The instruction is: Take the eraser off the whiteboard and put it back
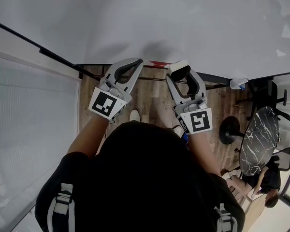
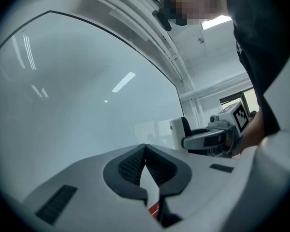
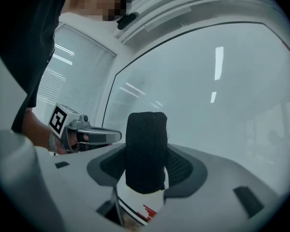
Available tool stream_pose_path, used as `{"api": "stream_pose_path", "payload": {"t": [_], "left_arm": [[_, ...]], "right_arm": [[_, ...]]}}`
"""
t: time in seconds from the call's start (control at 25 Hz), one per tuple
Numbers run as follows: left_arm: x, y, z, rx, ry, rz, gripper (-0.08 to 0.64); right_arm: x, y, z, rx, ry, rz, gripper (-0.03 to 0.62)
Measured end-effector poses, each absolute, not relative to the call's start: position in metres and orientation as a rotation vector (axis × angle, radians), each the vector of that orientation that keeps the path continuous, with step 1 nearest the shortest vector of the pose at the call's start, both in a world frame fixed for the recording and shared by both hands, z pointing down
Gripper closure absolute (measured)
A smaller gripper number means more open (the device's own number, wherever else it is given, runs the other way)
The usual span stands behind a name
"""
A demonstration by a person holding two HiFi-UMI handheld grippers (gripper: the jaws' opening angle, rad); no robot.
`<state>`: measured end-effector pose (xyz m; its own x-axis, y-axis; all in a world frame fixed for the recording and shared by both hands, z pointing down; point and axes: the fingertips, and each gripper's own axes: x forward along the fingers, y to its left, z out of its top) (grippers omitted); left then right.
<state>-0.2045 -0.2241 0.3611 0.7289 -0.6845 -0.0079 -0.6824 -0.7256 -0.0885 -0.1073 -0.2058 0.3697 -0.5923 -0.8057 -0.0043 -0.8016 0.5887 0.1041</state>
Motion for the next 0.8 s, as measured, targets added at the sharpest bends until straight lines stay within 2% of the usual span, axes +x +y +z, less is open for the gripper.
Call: {"api": "stream_pose_path", "payload": {"t": [0.12,0.36,0.8], "left_arm": [[-0.206,-0.221,0.349,-2.840,1.093,-0.050,0.555],[-0.264,-0.251,0.350,-2.841,1.076,-0.017,0.555],[-0.288,-0.270,0.329,-2.789,1.106,0.037,0.555]], "right_arm": [[-0.113,-0.205,0.356,1.429,-2.729,-0.198,0.367],[-0.172,-0.238,0.351,1.495,-2.680,-0.253,0.367],[-0.188,-0.274,0.330,1.593,-2.484,-0.422,0.366]]}}
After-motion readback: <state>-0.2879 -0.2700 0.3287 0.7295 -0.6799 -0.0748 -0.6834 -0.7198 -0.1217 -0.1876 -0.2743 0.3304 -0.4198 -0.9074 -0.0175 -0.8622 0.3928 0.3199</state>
